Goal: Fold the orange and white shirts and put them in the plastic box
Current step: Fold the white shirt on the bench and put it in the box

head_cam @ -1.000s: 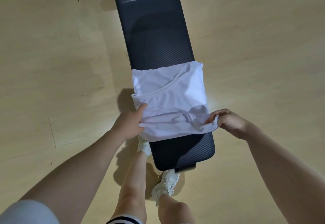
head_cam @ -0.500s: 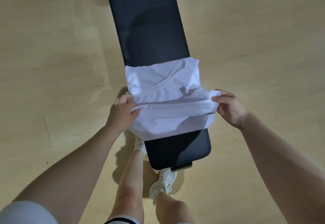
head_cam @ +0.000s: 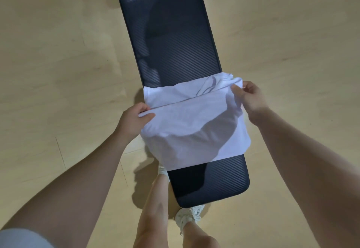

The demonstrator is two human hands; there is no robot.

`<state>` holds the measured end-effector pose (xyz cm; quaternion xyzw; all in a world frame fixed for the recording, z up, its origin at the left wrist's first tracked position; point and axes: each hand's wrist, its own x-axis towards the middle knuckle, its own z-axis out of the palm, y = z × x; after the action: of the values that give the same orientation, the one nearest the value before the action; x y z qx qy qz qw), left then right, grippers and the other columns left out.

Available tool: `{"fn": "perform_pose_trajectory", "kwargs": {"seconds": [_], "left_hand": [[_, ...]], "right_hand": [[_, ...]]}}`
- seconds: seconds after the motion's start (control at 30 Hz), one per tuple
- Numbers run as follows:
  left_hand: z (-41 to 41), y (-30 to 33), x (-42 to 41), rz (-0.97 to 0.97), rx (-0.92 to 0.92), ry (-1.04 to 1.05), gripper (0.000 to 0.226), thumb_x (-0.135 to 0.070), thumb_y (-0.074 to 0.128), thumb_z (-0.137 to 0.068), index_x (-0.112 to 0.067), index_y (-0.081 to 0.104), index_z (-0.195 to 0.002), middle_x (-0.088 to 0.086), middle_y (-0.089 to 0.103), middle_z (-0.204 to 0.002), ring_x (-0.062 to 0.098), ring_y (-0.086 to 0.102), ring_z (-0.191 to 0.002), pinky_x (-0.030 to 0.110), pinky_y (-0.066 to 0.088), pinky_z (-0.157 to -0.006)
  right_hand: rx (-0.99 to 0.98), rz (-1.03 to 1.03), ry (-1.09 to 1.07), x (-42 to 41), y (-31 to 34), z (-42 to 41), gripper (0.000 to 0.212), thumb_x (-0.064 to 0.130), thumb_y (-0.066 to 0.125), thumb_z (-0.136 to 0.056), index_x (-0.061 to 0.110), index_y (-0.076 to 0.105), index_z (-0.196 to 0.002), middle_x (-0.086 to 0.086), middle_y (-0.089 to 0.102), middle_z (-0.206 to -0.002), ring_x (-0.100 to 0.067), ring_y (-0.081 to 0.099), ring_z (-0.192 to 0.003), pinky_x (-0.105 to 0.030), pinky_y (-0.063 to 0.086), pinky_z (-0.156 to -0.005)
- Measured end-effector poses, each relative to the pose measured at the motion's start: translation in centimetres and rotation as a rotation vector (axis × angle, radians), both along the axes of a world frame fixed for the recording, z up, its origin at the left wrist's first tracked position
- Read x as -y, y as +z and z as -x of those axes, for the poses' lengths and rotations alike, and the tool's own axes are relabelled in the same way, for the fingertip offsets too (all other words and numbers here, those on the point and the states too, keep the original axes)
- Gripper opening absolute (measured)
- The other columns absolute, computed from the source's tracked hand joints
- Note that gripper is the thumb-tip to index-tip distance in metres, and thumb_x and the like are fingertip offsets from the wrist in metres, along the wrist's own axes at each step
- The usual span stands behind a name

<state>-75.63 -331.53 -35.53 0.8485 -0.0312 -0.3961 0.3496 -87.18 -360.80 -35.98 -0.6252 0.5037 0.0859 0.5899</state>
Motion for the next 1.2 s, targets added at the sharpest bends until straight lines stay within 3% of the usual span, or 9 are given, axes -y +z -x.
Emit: {"fn": "perform_pose_trajectory", "kwargs": {"seconds": [0.13, 0.27, 0.43, 0.57, 0.73, 0.87, 1.03, 1.13, 1.2], "left_hand": [[-1.0, -0.4, 0.5, -0.017, 0.045, -0.032, 0.005, -0.012, 0.063, -0.085, -0.012, 0.059, -0.086, 0.001, 0.058, -0.088, 0.013, 0.050, -0.080, 0.001, 0.034, -0.060], [-1.8, 0.2, 0.2, -0.040, -0.016, -0.142, 0.013, -0.013, 0.069, -0.081, -0.014, 0.058, -0.087, 0.005, 0.059, -0.092, 0.019, 0.052, -0.085, 0.013, 0.037, -0.067], [-2.5, 1.5, -0.7, -0.099, -0.155, -0.261, 0.012, -0.018, 0.070, -0.080, -0.013, 0.062, -0.088, 0.008, 0.062, -0.094, 0.018, 0.051, -0.078, 0.024, 0.037, -0.062], [-2.9, 2.7, -0.8, -0.126, -0.119, -0.291, 0.008, -0.017, 0.065, -0.083, -0.013, 0.059, -0.079, 0.010, 0.059, -0.082, 0.020, 0.047, -0.071, 0.026, 0.033, -0.056], [-3.7, 4.3, -0.3, -0.062, 0.130, -0.179, 0.012, -0.016, 0.063, -0.086, -0.014, 0.053, -0.082, 0.002, 0.054, -0.073, 0.016, 0.044, -0.064, 0.017, 0.032, -0.056], [-4.3, 2.1, 0.0, -0.074, 0.183, -0.137, 0.015, -0.017, 0.061, -0.087, -0.013, 0.048, -0.082, 0.004, 0.055, -0.078, 0.021, 0.046, -0.070, 0.017, 0.033, -0.058], [-4.2, -0.5, 0.4, -0.068, 0.159, -0.041, 0.012, -0.017, 0.058, -0.089, -0.012, 0.050, -0.083, 0.005, 0.056, -0.081, 0.022, 0.047, -0.073, 0.025, 0.035, -0.061], [-4.3, -0.9, 0.8, -0.106, 0.229, -0.067, 0.010, -0.016, 0.053, -0.092, -0.008, 0.056, -0.095, 0.006, 0.061, -0.092, 0.028, 0.055, -0.086, 0.032, 0.041, -0.074], [-4.2, -0.9, 1.2, -0.180, 0.441, -0.235, 0.021, -0.010, 0.049, -0.091, -0.006, 0.057, -0.110, 0.013, 0.060, -0.114, 0.035, 0.055, -0.104, 0.041, 0.041, -0.088]], "right_hand": [[-0.067, 0.399, 0.197, -0.6, 0.0, 0.3, 0.028, 0.012, 0.053, -0.084, 0.012, 0.056, -0.112, -0.004, 0.060, -0.087, -0.022, 0.054, -0.080, -0.030, 0.044, -0.067], [-0.154, 0.718, 0.441, 0.3, 0.5, 0.2, 0.019, 0.015, 0.050, -0.087, 0.010, 0.055, -0.105, -0.016, 0.062, -0.091, -0.037, 0.056, -0.086, -0.043, 0.047, -0.070], [-0.202, 0.748, 0.637, 0.7, 1.5, -0.3, 0.030, 0.013, 0.047, -0.090, 0.012, 0.053, -0.119, -0.017, 0.062, -0.101, -0.037, 0.054, -0.094, -0.039, 0.042, -0.070], [-0.093, 0.601, 0.375, 0.1, 2.5, -0.7, 0.019, 0.010, 0.048, -0.086, 0.010, 0.058, -0.103, -0.010, 0.061, -0.097, -0.026, 0.051, -0.081, -0.031, 0.038, -0.066], [-0.030, 0.534, 0.174, -0.2, 4.3, -1.7, 0.016, 0.014, 0.047, -0.089, 0.011, 0.053, -0.103, 0.004, 0.054, -0.083, -0.016, 0.047, -0.064, -0.027, 0.036, -0.065], [-0.165, 0.596, 0.298, 0.2, 2.8, -2.7, 0.022, 0.013, 0.045, -0.091, 0.009, 0.054, -0.111, -0.001, 0.055, -0.089, -0.025, 0.050, -0.081, -0.030, 0.037, -0.067], [-0.276, 0.603, 0.272, 0.3, 0.6, -4.0, 0.026, 0.009, 0.038, -0.088, 0.007, 0.056, -0.106, -0.016, 0.062, -0.092, -0.036, 0.057, -0.087, -0.036, 0.045, -0.069], [-0.359, 0.700, 0.352, 0.0, 0.1, -4.5, 0.036, 0.009, 0.038, -0.089, 0.006, 0.049, -0.123, -0.020, 0.056, -0.122, -0.037, 0.050, -0.111, -0.042, 0.041, -0.089], [-0.325, 0.878, 0.492, -1.0, 0.4, -4.4, 0.050, 0.009, 0.039, -0.088, 0.003, 0.038, -0.137, -0.019, 0.041, -0.142, -0.036, 0.036, -0.132, -0.045, 0.030, -0.106]]}}
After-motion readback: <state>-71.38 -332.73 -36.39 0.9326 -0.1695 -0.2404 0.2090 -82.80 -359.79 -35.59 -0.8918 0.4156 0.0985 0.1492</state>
